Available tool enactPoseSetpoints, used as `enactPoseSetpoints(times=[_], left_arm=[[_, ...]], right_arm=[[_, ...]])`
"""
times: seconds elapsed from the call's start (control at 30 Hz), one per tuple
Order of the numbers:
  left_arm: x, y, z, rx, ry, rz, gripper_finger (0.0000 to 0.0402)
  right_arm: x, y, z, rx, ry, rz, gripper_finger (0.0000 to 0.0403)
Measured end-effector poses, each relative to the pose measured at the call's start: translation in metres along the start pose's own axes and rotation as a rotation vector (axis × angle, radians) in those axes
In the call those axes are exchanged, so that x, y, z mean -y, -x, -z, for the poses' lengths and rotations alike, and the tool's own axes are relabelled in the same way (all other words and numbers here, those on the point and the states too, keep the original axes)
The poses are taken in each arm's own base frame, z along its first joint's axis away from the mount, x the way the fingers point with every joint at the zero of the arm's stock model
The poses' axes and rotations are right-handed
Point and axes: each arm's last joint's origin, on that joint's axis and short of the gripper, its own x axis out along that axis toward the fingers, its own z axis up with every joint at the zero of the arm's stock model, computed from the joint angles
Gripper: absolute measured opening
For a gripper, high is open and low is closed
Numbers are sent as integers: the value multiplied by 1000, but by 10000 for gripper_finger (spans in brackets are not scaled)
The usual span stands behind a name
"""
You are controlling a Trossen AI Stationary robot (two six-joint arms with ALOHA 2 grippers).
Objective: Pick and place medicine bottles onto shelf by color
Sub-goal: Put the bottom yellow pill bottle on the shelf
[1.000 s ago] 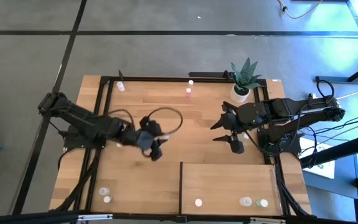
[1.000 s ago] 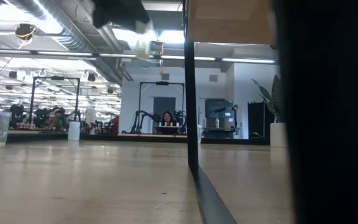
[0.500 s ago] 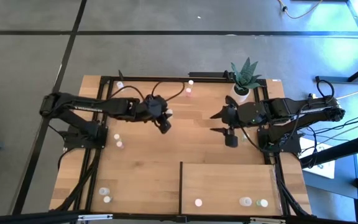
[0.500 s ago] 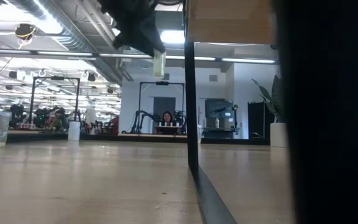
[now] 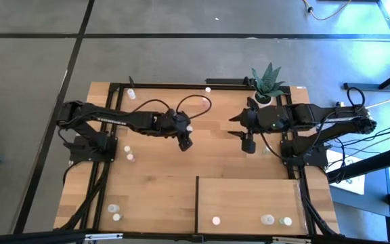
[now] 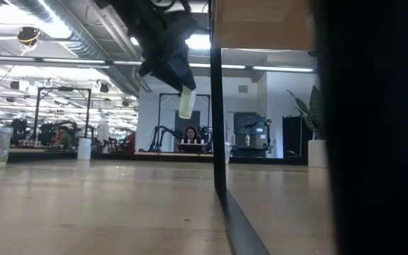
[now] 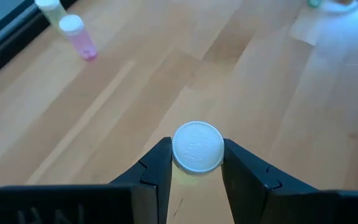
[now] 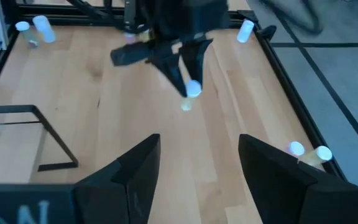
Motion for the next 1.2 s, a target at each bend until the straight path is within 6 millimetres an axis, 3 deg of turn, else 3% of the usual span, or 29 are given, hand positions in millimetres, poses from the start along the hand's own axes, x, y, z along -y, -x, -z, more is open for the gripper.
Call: enactPoseSetpoints(times=[0.47, 1.2], left_arm=[[22, -51, 9, 59, 1, -2, 108], [45, -67, 17, 151, 2, -2, 108]], right_arm=[[6, -1, 0, -3, -9, 22, 218], [6, -1, 0, -4, 10, 20, 218]])
